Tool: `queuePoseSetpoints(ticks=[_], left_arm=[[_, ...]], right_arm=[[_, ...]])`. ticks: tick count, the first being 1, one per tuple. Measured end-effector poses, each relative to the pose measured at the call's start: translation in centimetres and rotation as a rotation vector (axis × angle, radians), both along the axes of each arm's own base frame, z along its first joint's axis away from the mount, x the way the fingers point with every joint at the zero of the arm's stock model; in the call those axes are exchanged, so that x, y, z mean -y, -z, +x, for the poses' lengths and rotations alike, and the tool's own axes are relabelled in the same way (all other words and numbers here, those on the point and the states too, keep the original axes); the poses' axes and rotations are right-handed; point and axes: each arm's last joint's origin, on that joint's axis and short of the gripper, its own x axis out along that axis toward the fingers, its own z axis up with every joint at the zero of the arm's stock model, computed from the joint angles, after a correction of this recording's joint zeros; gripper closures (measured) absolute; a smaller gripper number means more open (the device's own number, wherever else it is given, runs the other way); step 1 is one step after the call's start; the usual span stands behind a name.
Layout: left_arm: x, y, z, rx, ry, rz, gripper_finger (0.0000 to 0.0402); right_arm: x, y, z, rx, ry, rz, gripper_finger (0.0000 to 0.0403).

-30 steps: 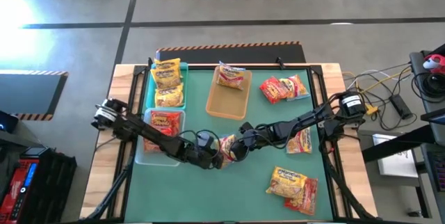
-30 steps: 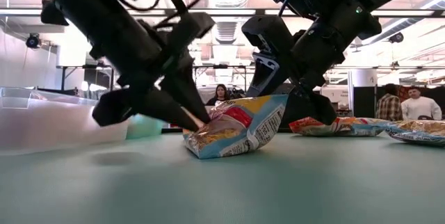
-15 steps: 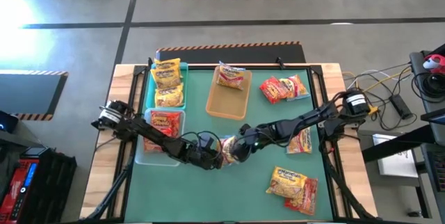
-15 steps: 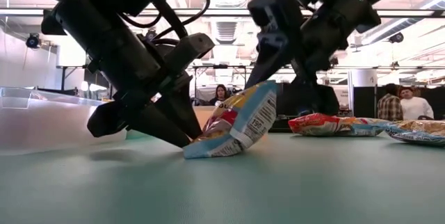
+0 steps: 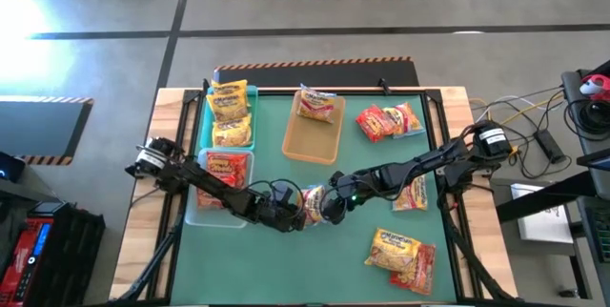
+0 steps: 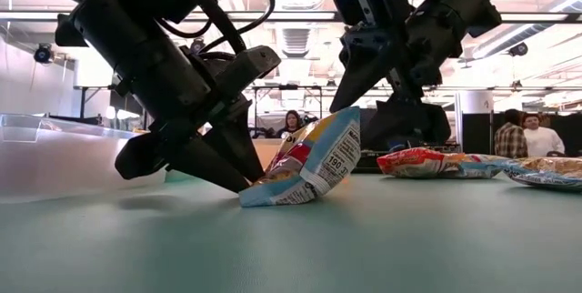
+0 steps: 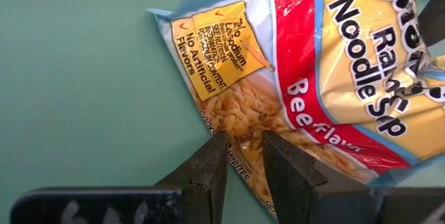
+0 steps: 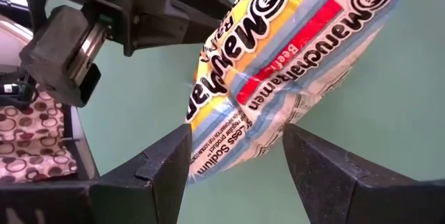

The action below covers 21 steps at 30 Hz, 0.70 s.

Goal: Sort Maruchan noodles
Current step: Put the blue noodle pack into the orange bin

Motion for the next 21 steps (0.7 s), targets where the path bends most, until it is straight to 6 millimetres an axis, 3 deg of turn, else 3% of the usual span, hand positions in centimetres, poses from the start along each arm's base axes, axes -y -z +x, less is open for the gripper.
queuePoseSetpoints(ticks=[10,16,21], left_arm=[[0.1,0.5,0.5,0.033,-0.011,0.000,0.0327],[0.7,2.0,1.9,0.060,-0.039,-0.031,0.0327],[1.2,1.8,3.1,0.054,0.004,-0.016,0.0327]], right_arm=[[0.9,0.0,0.2,-0.001,0.036,0.003,0.0181],[1.4,0.4,-0.1,-0.058,0.064,0.007,0.0164],[1.4,0.4,-0.4,-0.085,0.065,0.004,0.0163]])
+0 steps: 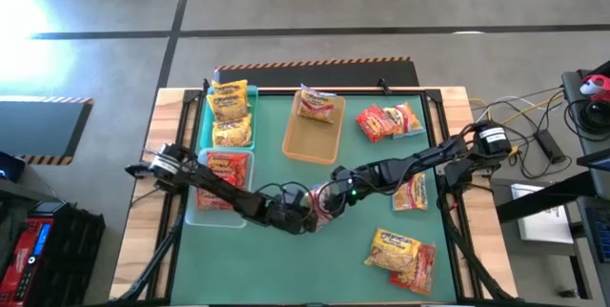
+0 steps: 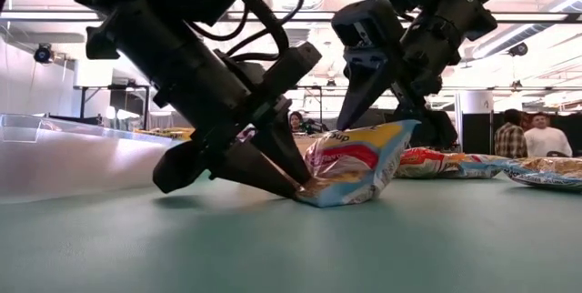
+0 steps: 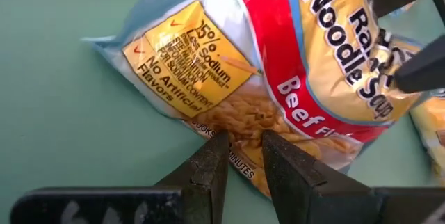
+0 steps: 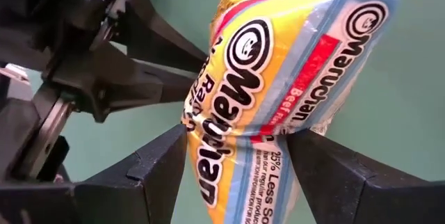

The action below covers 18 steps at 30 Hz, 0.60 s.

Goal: Sort Maruchan noodles
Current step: Put the blue noodle pack into the orange bin

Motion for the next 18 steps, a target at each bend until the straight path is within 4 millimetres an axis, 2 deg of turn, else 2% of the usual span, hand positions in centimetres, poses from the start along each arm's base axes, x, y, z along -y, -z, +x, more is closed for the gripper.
queuePoseSetpoints(ticks=[8,11,18], left_arm=[[0.0,0.1,-0.1,-0.014,-0.011,-0.016,0.0327],[-0.1,0.2,-0.1,-0.015,-0.013,-0.016,0.0327],[-0.3,0.2,0.0,-0.015,-0.011,-0.019,0.0327]], right_arm=[[0.2,-1.6,-0.9,0.008,0.006,-0.032,0.0163],[0.5,-1.5,-1.4,-0.032,0.034,-0.084,0.0163],[0.6,-0.8,-0.8,-0.030,0.050,-0.074,0.0163]])
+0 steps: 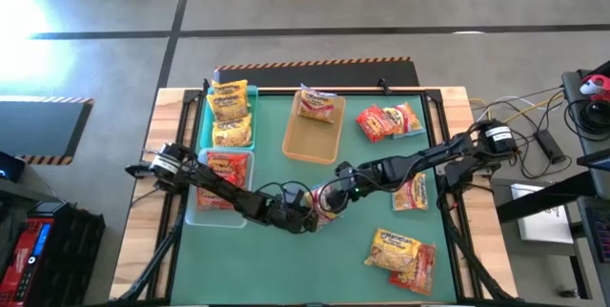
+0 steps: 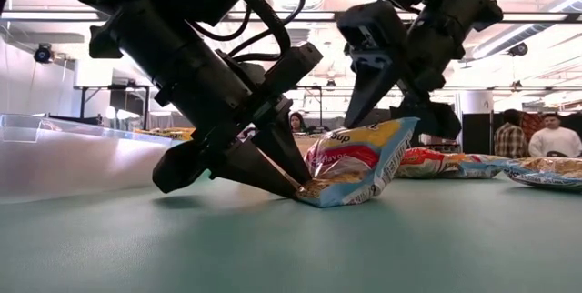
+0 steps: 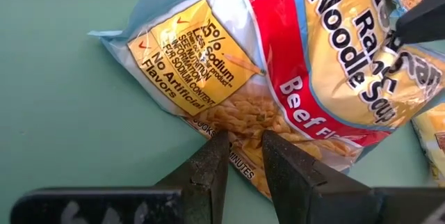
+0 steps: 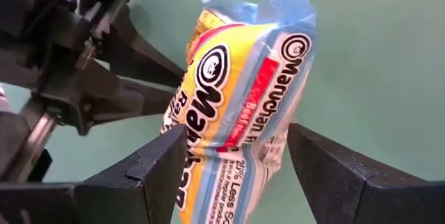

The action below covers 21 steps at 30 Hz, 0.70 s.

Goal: Sort Maruchan noodles
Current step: Put the blue noodle pack into the orange bin

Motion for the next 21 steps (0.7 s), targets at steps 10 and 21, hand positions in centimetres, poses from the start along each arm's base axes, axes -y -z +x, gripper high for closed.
queuePoseSetpoints(ticks=[10,21], left_arm=[[-0.2,0.0,0.1,0.000,0.004,0.007,0.0327],[-0.2,0.0,0.1,-0.004,0.008,0.014,0.0327]], right_arm=[[0.8,0.8,0.6,0.024,0.019,-0.003,0.0145],[1.1,1.6,1.2,0.034,0.040,-0.014,0.0118]])
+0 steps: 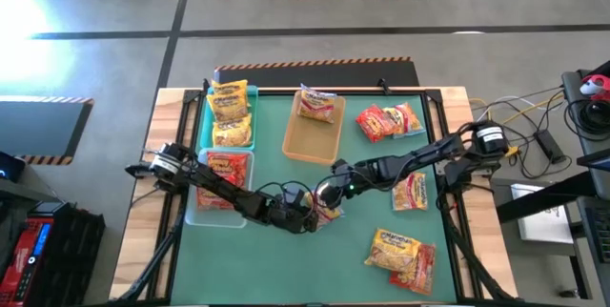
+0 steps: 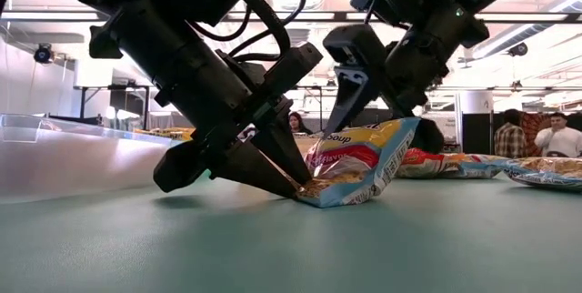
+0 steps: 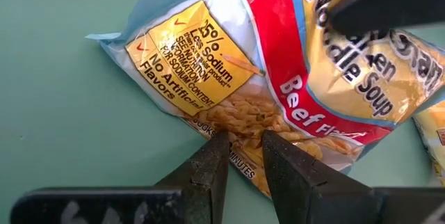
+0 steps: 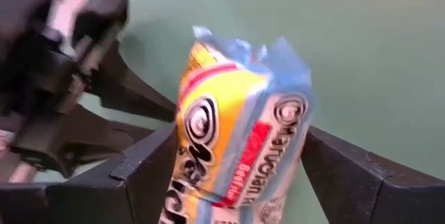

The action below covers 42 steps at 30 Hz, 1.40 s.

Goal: Sort Maruchan noodles
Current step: Put the blue noodle pack into the orange bin

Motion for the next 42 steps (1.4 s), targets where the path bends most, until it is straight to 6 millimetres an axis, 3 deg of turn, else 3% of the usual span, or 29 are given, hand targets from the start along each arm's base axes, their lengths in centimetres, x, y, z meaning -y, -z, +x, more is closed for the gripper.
queuePoseSetpoints(ticks=[12,22,34,42], left_arm=[[0.0,0.0,0.0,-0.004,0.003,0.003,0.0327],[0.0,-0.1,0.0,0.002,0.009,0.006,0.0327],[-0.5,-3.3,-0.5,0.034,0.036,0.125,0.0327],[-0.9,-4.5,-1.6,-0.035,0.007,0.169,0.0327]], right_arm=[[-0.4,1.7,0.8,-0.004,-0.040,0.071,0.0123],[-0.4,1.6,0.8,0.000,-0.044,0.073,0.0201],[-0.4,1.6,0.8,-0.002,-0.051,0.069,0.0221],[-0.5,1.4,0.7,0.006,-0.065,0.068,0.0221]])
